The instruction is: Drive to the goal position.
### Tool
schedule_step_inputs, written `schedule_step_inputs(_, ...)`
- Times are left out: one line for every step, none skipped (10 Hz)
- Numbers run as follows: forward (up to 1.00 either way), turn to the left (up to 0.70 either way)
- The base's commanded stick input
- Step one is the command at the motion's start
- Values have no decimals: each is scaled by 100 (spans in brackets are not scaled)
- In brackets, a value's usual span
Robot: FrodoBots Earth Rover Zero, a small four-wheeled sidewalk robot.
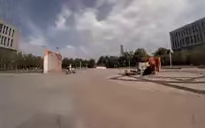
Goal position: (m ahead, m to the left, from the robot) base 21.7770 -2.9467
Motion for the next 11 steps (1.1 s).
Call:
schedule_step_inputs(100,0)
schedule_step_inputs(100,0)
schedule_step_inputs(100,0)
schedule_step_inputs(100,0)
schedule_step_inputs(100,0)
schedule_step_inputs(100,0)
schedule_step_inputs(100,0)
schedule_step_inputs(100,0)
schedule_step_inputs(100,0)
schedule_step_inputs(100,0)
schedule_step_inputs(100,0)
